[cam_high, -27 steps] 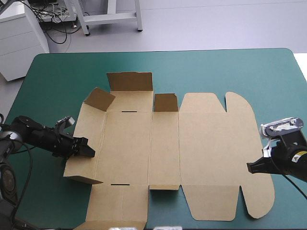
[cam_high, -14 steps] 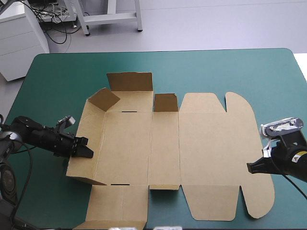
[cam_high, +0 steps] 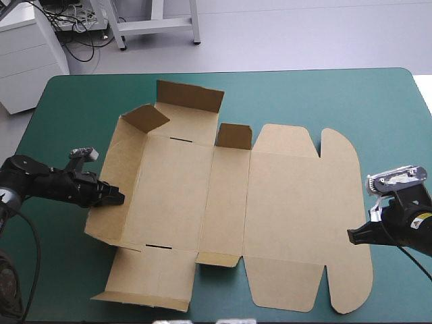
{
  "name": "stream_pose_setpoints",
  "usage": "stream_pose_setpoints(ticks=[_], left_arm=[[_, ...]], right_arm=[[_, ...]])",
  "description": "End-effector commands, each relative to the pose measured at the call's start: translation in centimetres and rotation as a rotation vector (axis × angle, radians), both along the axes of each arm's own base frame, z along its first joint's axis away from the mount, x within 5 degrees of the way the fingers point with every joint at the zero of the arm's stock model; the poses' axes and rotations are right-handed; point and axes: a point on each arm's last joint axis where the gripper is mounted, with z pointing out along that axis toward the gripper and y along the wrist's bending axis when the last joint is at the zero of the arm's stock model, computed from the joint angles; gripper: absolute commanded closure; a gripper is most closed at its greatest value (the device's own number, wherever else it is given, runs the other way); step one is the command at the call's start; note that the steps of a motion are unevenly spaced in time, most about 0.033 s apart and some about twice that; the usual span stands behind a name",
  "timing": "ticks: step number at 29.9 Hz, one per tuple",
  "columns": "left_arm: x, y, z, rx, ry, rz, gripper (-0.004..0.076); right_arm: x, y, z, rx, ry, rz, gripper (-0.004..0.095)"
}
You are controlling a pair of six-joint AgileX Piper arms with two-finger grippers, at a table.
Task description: Fold the box
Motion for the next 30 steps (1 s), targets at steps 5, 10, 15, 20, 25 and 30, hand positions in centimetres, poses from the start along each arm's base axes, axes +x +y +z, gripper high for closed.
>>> stream_pose_setpoints(ticks=[5, 10, 15, 20, 25, 30], left_arm=[[-0.4, -1.9, 10.7, 0.128, -0.334, -0.109, 0.0756], [-0.2, -4.8, 15.6, 0.317, -0.475, -0.194, 0.0756], [0.3, -8.4, 18.7, 0.407, -0.713, -0.212, 0.0756], [0.7, -12.3, 19.1, 0.508, -0.899, -0.313, 0.0756], [1.2, -16.4, 17.8, 0.677, -0.999, -0.489, 0.0756], [1.8, -19.4, 16.9, 0.789, -1.095, -0.550, 0.0756]], right_arm=[[0.2, 0.0, 1.1, 0.004, -0.086, -0.004, 0.0931], [0.4, 0.0, 1.3, 0.005, -0.111, -0.009, 0.0931], [0.4, 0.0, 1.3, 0.007, -0.115, -0.011, 0.0931], [0.6, -0.1, 1.5, 0.011, -0.146, -0.019, 0.0931], [0.6, -0.1, 1.7, 0.024, -0.163, -0.043, 0.0931], [-0.1, -0.2, 2.1, 0.020, -0.196, -0.044, 0.0931]])
